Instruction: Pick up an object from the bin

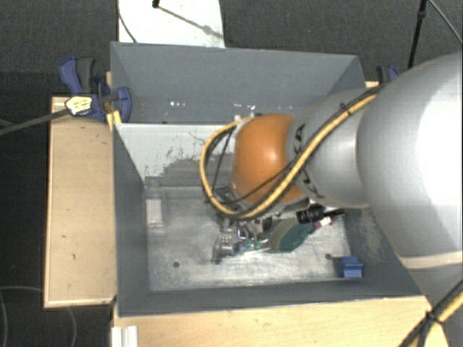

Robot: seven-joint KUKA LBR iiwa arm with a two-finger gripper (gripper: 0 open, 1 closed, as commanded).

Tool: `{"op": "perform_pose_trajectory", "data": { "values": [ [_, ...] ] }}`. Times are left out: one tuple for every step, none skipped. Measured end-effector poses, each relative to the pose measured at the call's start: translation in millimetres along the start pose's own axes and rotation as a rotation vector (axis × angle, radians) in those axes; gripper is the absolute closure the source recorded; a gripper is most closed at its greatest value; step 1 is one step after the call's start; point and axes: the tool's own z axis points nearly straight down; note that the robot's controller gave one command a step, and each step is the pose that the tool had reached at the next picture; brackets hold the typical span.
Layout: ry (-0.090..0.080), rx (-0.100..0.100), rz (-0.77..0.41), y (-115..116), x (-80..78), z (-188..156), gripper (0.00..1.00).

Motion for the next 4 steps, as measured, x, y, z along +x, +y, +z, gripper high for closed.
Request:
{"op": "perform_pose_trajectory", "data": {
  "values": [
    [-0.006,0.001,-0.129,-51,-29.5,-10,0.0],
    [-0.004,-0.001,0.055,-118,-21.8,23,0.0],
    [-0.01,0.0,0.056,-118,-23.8,21,1.0],
    [-0.011,0.002,-0.149,-144,-71.4,-111,1.0]
  ]
}}
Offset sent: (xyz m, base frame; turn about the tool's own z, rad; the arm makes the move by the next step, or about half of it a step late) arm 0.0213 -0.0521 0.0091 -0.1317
